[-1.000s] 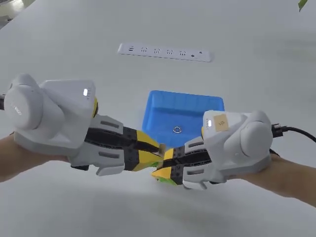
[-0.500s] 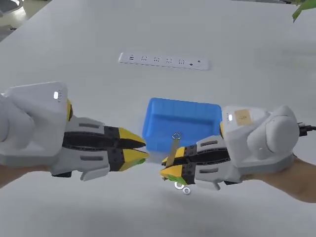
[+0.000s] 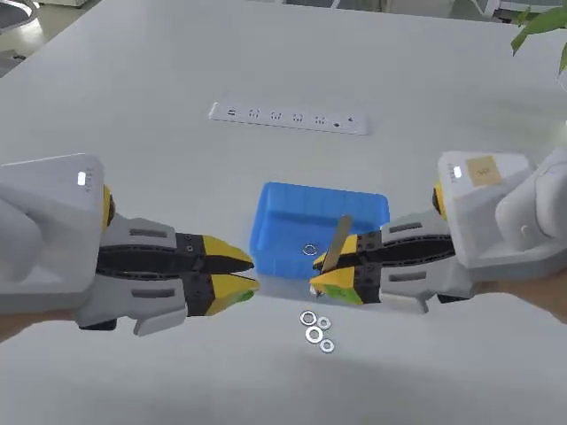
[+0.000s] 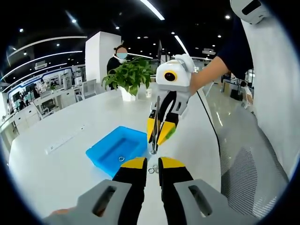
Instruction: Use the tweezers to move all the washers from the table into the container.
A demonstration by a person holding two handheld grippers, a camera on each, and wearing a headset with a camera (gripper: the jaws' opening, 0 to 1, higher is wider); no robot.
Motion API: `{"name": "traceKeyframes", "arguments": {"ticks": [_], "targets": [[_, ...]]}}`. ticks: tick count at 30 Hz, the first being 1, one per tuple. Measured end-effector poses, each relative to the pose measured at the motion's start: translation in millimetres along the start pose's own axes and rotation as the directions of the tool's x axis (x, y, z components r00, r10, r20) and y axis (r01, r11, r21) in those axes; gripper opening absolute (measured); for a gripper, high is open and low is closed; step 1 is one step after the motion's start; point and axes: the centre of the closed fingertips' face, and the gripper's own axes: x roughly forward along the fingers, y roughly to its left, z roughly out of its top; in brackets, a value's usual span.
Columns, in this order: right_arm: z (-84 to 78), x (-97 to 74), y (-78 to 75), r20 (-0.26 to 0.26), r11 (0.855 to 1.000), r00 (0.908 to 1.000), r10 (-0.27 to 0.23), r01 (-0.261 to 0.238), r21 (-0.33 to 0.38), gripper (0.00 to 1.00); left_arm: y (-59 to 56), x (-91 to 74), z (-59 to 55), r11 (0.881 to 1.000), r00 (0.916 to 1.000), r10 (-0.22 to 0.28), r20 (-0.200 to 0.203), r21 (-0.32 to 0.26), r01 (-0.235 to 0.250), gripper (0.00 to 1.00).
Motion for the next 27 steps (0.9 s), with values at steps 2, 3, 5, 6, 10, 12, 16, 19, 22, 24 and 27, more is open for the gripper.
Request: {"name": "traceKeyframes", "arguments": {"ticks": [2,3,5,6,10,12,16,19,22,24,27], "targets": [[3.4,-5.1,-7.9,-0.009,1.0,0.9999,-0.013,0.013,-0.018,0.09,0.0,0.5,-0.3,1.0,1.0,-0.002,0.0,0.0,0.002,0.14],[6.3,-7.9,-12.5,-0.006,1.0,0.9998,-0.018,0.018,-0.018,0.09,0.2,0.6,-0.8,1.0,1.0,-0.003,-0.001,0.0,0.003,0.14],[11.3,-12.0,-21.2,0.003,0.999,0.9995,-0.03,0.03,-0.017,0.09,0.4,0.3,-1.4,1.0,1.0,-0.004,0.001,-0.005,0.004,0.14],[12.5,-13.1,-24.3,0.003,0.999,0.9994,-0.033,0.033,-0.019,0.09,0.5,-0.2,-1.4,1.0,1.0,-0.004,0.006,-0.013,0.004,0.14],[13.5,-14.7,-41.8,0.0,0.998,0.9989,-0.048,0.048,-0.029,0.09,-0.5,-2.4,-4.8,1.0,1.0,-0.005,0.004,-0.028,0.005,0.14],[9.5,-12.3,-51.6,-0.007,0.998,0.9984,-0.056,0.056,-0.031,0.09,-0.7,-3.5,-9.2,0.999,0.9999,-0.004,-0.015,-0.036,0.004,0.15],[-6.4,-3.5,-67.8,-0.04,0.997,0.9969,-0.067,0.066,-0.034,0.09,-1.2,-5.7,-15.8,0.999,0.9995,-0.006,-0.03,-0.049,0.005,0.18],[-16.7,5.5,-72.8,-0.059,0.998,0.9966,-0.058,0.055,-0.042,0.09,0.6,-4.8,-21.2,0.997,0.999,-0.003,-0.044,-0.079,-0.001,0.21],[-22.8,15.2,-79.1,-0.061,0.998,0.9966,-0.055,0.052,-0.043,0.09,0.5,-3.3,-25.2,0.997,0.9982,-0.005,-0.059,-0.079,0.0,0.24],[-26.6,19.8,-83.1,-0.064,0.998,0.9965,-0.053,0.051,-0.037,0.09,0.3,-2.7,-28.4,0.995,0.9973,-0.009,-0.073,-0.098,0.001,0.27],[-34.4,27.2,-90.0,-0.078,0.998,0.9956,-0.053,0.05,-0.034,0.09,0.2,-2.4,-31.3,0.994,0.9966,-0.008,-0.082,-0.107,-0.001,0.31]]}}
